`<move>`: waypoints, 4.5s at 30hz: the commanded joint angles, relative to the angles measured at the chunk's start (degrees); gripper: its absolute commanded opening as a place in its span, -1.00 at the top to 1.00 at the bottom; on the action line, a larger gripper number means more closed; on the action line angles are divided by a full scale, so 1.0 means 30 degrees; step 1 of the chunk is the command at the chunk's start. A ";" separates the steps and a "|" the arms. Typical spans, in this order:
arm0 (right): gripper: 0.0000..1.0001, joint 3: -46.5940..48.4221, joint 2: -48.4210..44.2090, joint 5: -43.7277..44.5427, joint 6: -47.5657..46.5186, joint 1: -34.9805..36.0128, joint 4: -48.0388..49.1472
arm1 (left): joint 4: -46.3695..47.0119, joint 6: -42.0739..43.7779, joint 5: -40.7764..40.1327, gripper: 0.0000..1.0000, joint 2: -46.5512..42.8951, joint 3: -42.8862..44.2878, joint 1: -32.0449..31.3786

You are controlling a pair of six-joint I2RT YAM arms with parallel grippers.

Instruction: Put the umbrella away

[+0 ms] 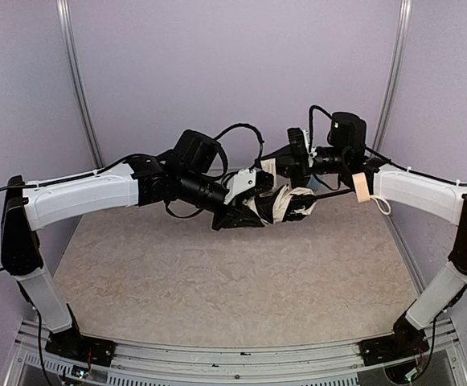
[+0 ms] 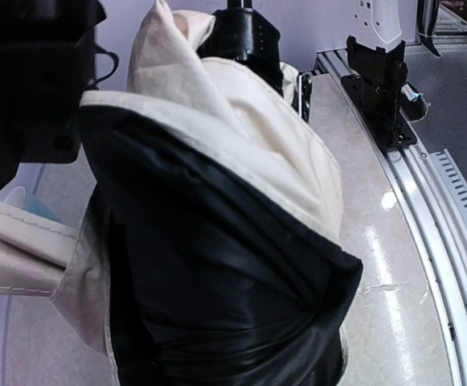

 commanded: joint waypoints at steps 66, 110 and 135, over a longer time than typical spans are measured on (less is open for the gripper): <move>1.00 -1.2142 0.0950 1.6374 -0.6168 0.8798 0.9603 | 1.0239 -0.2298 -0.6773 1.00 0.2652 -0.9880 0.1232; -0.48 -0.9301 -0.6180 2.1449 1.0657 -0.0741 -0.4808 | 0.0974 -0.2638 -1.0513 1.00 0.5632 -0.6318 -0.1159; 0.23 -0.5787 0.0533 2.4749 1.8745 0.6888 -0.7704 | 0.1097 -0.3763 -0.9780 1.00 0.6333 -0.4387 -0.1647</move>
